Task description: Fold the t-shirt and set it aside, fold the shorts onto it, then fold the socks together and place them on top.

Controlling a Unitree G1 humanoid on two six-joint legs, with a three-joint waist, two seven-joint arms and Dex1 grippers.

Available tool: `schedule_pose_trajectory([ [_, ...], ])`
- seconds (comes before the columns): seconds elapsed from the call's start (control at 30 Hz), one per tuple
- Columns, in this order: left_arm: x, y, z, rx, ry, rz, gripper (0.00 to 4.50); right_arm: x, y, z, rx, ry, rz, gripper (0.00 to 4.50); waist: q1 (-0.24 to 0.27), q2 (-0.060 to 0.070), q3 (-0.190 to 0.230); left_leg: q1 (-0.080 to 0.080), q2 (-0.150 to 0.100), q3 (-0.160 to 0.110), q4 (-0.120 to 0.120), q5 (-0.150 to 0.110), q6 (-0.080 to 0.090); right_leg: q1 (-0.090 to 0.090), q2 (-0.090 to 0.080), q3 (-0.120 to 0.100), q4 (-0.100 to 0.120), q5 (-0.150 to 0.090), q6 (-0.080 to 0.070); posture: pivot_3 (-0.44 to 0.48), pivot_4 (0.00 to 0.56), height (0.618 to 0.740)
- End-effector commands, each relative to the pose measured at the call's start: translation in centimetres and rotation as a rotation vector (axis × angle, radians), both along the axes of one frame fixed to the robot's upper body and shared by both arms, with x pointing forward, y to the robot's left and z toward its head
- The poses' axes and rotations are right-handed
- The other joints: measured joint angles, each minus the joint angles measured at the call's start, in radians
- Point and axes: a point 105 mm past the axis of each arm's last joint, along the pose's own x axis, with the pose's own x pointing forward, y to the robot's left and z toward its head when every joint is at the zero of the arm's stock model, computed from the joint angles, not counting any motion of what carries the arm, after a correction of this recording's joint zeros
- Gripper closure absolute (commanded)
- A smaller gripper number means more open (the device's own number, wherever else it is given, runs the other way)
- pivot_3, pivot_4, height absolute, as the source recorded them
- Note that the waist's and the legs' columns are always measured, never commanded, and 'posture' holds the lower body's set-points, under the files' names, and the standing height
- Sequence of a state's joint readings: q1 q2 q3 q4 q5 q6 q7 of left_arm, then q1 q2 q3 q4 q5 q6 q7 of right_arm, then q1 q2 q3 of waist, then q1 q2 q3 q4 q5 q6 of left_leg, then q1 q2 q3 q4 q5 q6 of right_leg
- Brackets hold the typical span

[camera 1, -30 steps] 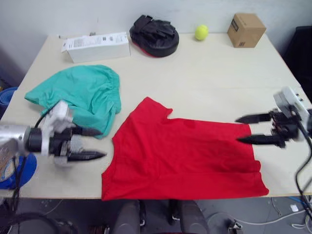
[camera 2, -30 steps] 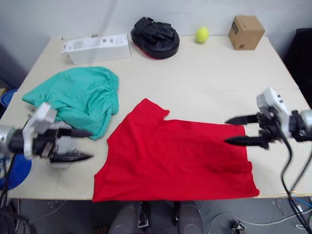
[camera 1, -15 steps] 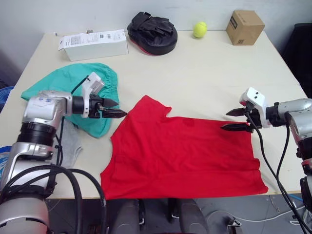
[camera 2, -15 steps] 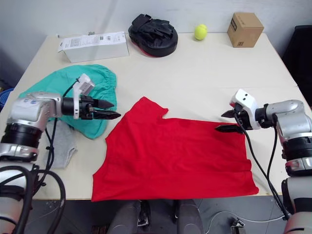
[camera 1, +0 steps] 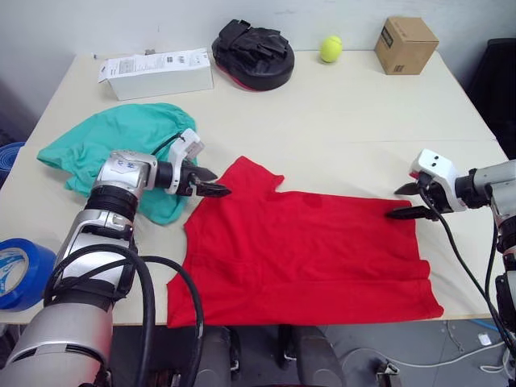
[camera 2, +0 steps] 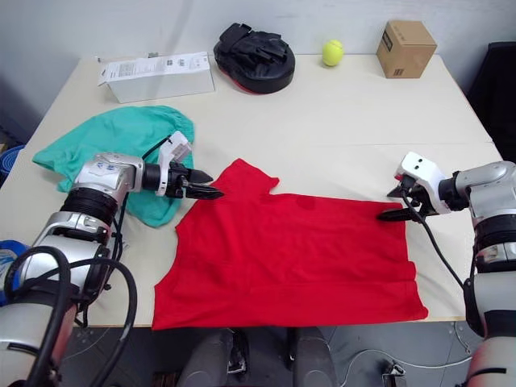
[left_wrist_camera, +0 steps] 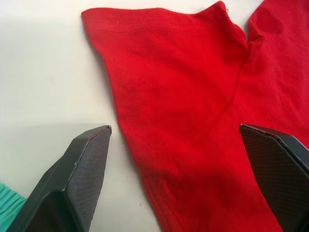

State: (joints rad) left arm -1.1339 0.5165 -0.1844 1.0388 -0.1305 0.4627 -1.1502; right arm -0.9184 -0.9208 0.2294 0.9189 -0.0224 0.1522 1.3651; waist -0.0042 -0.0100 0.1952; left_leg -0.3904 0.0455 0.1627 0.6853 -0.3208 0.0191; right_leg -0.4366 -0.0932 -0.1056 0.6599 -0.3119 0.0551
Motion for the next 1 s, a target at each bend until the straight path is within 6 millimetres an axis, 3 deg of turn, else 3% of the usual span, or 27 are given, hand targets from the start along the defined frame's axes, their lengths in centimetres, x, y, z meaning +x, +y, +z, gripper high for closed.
schedule_pose_trajectory([
  [0.03,0.8,-0.7,0.9,-0.027,-0.025,0.027,0.06,0.1,0.0,0.3,-0.003,-0.013,0.009,0.6,0.0,0.0,0.0,0.0,0.0,0.0,0.0,0.0,0.0,0.0,0.0,0.0,0.0,0.0,0.0,0.0,0.15,0.74],
  [0.17,1.7,-2.3,1.8,-0.085,-0.037,0.063,0.06,0.2,-0.2,0.2,-0.003,-0.017,0.0,0.6,-0.001,0.0,0.0,0.0,0.0,0.0,0.0,0.0,0.0,0.0,0.0,0.0,0.001,0.0,0.0,0.0,0.15,0.74],
  [0.4,2.2,-4.5,1.7,-0.087,-0.043,0.06,0.06,-0.1,-0.1,0.1,0.009,-0.018,0.008,0.6,-0.004,0.0,0.0,0.0,0.0,-0.001,0.0,0.0,0.0,0.0,0.0,0.0,0.003,0.0,0.0,0.0,0.15,0.74],
  [0.5,2.3,-4.5,1.4,-0.066,-0.047,0.075,0.67,-0.3,-0.3,0.1,0.013,-0.023,0.006,0.6,-0.004,0.0,0.0,0.0,0.0,0.0,0.0,0.0,0.0,0.0,0.0,0.0,0.003,0.0,0.0,0.0,0.15,0.74],
  [0.73,2.1,-2.6,0.3,0.005,-0.024,0.095,2.89,-0.7,-0.4,0.0,0.027,-0.031,-0.006,0.6,-0.005,0.0,0.0,0.0,0.0,-0.001,0.0,0.0,0.0,0.0,0.0,-0.001,0.003,0.0,0.0,0.0,0.15,0.74],
  [1.0,2.1,-1.2,2.1,-0.044,-0.05,0.107,2.89,-1.0,-0.6,-0.3,0.035,-0.034,-0.013,0.6,-0.007,0.0,0.0,0.0,0.0,-0.001,0.0,0.0,0.0,0.0,0.0,-0.001,0.003,0.0,0.0,0.0,0.15,0.74],
])
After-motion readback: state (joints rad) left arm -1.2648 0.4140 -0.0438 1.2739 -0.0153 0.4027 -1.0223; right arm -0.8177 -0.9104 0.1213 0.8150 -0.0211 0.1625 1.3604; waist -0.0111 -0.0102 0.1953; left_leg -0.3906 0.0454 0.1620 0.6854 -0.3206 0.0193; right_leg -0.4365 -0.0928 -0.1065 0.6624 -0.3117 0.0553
